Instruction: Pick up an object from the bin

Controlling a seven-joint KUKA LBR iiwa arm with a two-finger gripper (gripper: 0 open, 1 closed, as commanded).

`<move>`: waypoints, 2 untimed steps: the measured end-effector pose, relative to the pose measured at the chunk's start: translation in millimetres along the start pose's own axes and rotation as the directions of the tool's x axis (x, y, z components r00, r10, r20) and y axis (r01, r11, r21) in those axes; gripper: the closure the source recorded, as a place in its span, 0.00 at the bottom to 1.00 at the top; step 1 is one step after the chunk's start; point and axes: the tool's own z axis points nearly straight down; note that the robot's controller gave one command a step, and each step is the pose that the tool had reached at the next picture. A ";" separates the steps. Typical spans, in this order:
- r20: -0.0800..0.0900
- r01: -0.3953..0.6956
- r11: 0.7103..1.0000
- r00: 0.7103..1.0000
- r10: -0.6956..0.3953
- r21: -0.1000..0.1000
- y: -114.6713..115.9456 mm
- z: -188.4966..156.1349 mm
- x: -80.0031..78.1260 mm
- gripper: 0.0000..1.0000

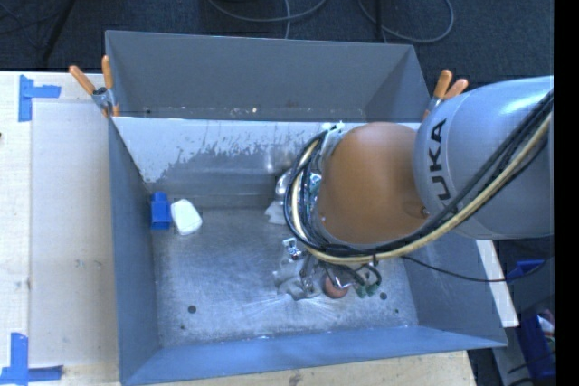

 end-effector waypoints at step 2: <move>0.005 0.068 0.998 0.998 -0.068 0.001 2.9 7.1 -4.2 1.00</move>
Offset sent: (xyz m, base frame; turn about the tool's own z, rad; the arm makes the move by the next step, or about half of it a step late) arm -0.0040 -0.0054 -0.0252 -0.0766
